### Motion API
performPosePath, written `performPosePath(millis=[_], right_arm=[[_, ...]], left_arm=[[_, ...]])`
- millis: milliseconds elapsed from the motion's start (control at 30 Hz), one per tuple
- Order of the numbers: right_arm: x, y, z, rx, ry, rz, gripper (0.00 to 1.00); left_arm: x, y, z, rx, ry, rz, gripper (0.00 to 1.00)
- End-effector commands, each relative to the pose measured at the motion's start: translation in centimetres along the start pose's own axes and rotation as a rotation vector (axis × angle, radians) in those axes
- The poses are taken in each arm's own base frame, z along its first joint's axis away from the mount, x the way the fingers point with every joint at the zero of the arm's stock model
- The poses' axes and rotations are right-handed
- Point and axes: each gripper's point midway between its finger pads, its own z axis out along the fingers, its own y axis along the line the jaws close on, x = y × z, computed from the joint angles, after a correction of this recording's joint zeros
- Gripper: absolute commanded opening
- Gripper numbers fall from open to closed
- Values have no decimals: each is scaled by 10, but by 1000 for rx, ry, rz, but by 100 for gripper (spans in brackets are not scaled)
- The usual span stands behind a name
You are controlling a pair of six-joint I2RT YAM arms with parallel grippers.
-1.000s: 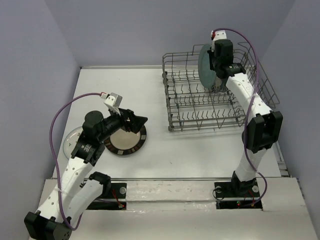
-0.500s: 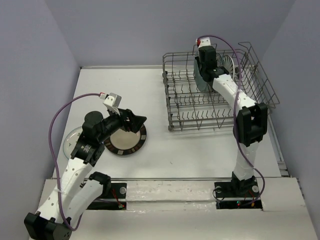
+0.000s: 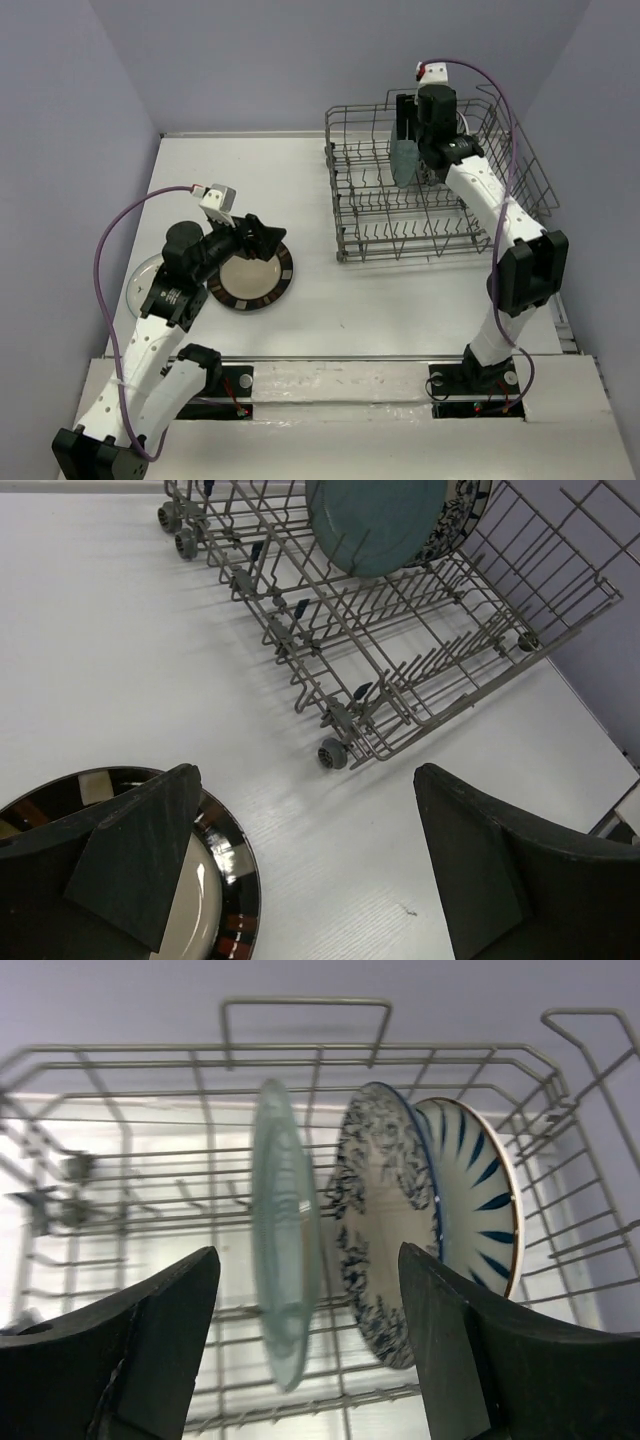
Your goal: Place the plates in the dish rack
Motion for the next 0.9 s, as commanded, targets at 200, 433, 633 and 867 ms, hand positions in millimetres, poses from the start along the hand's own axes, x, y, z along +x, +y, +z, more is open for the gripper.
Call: performPosePath(millis=[200,433,633,867], right_arm=[[-9,171,-144,-634,-36,279,54],[49,298,-216,-962,130,210,23],[113,344,-226,-1161,341,21,57],[171,367,-206,-1176,508,-126,80]], left_arm=[[-47,27,-16,-157,-162,15,99],[-70,51,-43,-335,-274,18,99],[-73,52,-47,-347,-291,13,99],[-72,47,-47,-323,-290,15,99]])
